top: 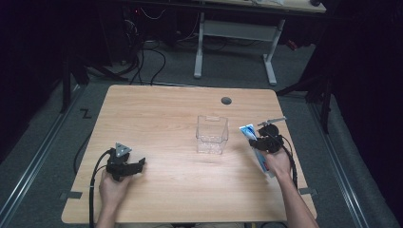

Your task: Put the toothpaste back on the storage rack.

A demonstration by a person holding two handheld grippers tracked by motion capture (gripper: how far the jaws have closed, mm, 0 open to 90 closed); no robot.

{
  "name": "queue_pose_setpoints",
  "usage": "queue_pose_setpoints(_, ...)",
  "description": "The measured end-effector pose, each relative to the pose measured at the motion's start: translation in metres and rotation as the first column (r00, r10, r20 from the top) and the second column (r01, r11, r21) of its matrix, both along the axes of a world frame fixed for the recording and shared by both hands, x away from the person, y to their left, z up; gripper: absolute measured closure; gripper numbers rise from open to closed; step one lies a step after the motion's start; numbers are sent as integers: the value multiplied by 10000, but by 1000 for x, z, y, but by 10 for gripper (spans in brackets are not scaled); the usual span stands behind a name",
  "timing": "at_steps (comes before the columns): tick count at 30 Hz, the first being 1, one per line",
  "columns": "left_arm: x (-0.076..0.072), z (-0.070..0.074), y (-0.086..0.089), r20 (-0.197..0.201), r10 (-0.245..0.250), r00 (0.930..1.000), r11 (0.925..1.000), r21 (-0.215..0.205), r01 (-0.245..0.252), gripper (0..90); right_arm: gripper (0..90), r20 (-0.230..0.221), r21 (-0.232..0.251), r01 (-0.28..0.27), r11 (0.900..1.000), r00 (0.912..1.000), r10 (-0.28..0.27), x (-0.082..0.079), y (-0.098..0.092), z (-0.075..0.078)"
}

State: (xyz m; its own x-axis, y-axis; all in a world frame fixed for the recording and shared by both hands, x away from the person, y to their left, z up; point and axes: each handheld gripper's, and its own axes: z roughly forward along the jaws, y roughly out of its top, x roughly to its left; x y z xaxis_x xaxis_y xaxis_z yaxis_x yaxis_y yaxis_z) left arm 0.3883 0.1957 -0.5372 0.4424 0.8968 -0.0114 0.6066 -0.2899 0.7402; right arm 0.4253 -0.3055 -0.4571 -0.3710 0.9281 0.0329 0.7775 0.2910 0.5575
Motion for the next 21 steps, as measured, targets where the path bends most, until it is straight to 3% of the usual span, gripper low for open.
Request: queue_pose_setpoints(21, 0, 0, 0, -4, 2, 10000, 10000, -5, -2, 250, 728, 782, 229, -362, 9991, 9963, 343, -13, 4, 24)
